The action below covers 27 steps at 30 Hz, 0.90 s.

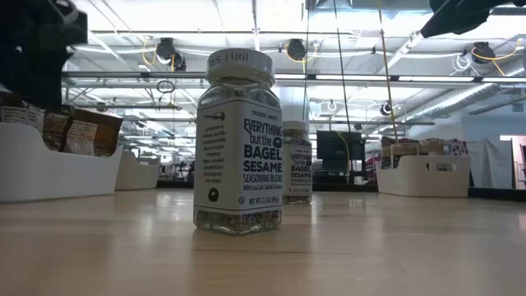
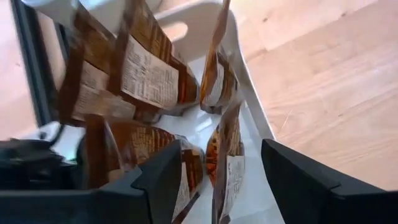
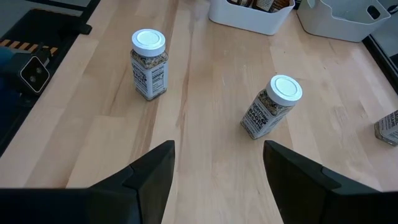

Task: Sort spices by type
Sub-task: Put the white seasoning bottle into the gray bin

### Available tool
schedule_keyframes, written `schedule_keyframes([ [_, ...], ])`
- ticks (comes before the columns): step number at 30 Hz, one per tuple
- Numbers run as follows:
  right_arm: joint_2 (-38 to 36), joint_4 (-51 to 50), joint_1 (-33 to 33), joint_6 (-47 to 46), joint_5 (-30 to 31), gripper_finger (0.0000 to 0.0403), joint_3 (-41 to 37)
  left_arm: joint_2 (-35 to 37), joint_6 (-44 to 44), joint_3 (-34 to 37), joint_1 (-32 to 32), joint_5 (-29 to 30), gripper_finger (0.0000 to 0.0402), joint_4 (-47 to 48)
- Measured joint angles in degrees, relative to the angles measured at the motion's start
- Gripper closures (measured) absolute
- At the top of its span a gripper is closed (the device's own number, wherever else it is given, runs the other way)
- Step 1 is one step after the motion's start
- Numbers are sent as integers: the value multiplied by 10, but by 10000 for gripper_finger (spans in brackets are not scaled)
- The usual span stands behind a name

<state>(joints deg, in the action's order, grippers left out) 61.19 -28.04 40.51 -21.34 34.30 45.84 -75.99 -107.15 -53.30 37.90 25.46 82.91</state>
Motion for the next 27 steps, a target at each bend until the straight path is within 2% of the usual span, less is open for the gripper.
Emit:
schedule_keyframes([
  [8,0,0,0,0,0,177,0,0,30,-93,-1,56,175,64],
  [14,0,0,0,2,0,177,0,1,89,-158,-1,86,175,51],
  [27,0,16,0,2,3,177,0,-18,312,-177,-2,157,175,-189],
])
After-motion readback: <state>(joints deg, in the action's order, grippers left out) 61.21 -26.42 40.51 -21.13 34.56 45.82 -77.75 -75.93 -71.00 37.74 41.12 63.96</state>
